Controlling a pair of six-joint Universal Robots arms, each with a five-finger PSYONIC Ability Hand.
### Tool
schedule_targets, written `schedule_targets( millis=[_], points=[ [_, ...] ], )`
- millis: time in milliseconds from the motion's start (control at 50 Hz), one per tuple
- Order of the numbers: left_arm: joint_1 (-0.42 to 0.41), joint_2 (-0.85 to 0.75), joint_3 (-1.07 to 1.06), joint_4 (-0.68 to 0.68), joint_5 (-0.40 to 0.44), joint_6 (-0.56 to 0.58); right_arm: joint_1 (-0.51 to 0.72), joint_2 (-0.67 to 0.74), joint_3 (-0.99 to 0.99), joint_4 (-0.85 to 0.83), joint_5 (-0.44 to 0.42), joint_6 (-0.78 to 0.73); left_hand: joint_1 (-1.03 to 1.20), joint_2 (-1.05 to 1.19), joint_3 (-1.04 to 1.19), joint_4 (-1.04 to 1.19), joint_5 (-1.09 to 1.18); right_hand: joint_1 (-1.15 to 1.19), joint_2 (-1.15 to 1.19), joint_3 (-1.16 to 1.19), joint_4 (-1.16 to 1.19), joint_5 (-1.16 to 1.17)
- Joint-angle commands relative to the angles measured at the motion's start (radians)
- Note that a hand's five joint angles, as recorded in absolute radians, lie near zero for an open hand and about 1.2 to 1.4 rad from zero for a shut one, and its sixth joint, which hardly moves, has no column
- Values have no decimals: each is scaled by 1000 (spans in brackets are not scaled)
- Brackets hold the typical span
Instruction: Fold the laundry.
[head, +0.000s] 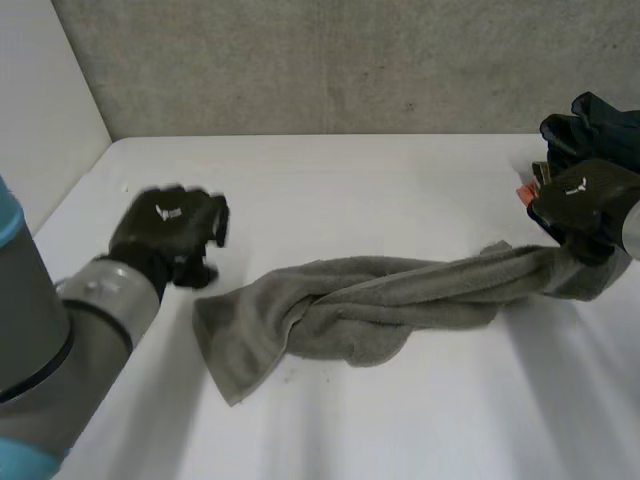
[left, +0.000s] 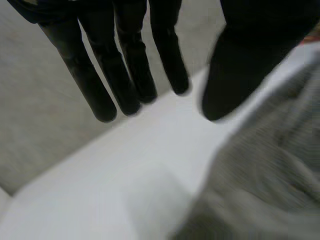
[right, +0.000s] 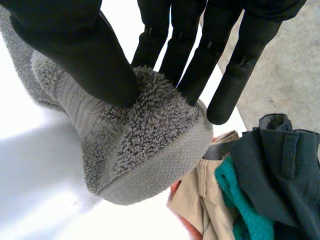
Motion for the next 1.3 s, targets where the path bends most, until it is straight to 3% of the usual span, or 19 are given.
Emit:
schedule_targets(
  millis=[20, 120, 280, 520, 600, 700, 800, 900, 960, 1040, 1120, 1200, 1300],
  points=[
    [-25, -95, -115, 25, 46, -9, 6, -1, 65, -128, 1, 80, -138, -185, -188, -202, -195, 316, 231, 209, 196, 237],
    [-109, -173, -150, 127, 10, -12, 6, 30, 68, -198, 3, 138, -249, -295, -299, -313, -306, 316, 231, 209, 196, 237],
    [-130, -290, -128, 353, -81, -43, 5, 41, 113, -260, 0, 199, -346, -393, -397, -410, -403, 316, 231, 209, 196, 237],
    [-175, -506, 61, 376, -122, -40, 2, 41, 203, -320, -9, 219, -261, -308, -312, -325, -318, 316, 231, 209, 196, 237],
    [-173, -545, 92, 375, -129, -37, 2, 39, 220, -322, -8, 215, -59, -106, -110, -123, -116, 316, 231, 209, 196, 237],
    [-158, -542, 113, 382, -158, -34, -5, 39, 232, -323, -8, 207, 680, 633, 629, 616, 623, 316, 231, 209, 196, 237],
    [-143, -402, 86, 373, -176, -29, -29, 26, 228, -322, -9, 203, 681, 634, 630, 617, 624, 316, 231, 209, 196, 237],
    [-130, -206, 12, 289, -161, 3, -48, -31, 212, -305, -8, 149, 681, 634, 630, 617, 624, 316, 231, 209, 196, 237],
    [-123, -85, -15, 165, -132, 55, -49, -89, 214, -265, 1, 40, 681, 634, 630, 617, 624, 316, 231, 209, 196, 237],
    [-74, 24, -17, -53, -14, 104, -48, -160, 232, -138, 6, -148, 681, 634, 630, 617, 624, 316, 231, 209, 196, 237],
    [-11, 29, -2, -162, 63, 132, -34, -162, 269, -78, 17, -241, 681, 634, 630, 617, 624, 316, 231, 209, 196, 237],
    [102, -10, 12, -139, 106, 172, -15, -87, 284, -93, 46, -235, 681, 634, 630, 617, 624, 316, 231, 209, 196, 237],
    [143, -230, 102, 8, 103, 254, 61, 102, 209, -217, 135, -221, 681, 634, 630, 617, 624, 316, 231, 209, 196, 237]
  ],
)
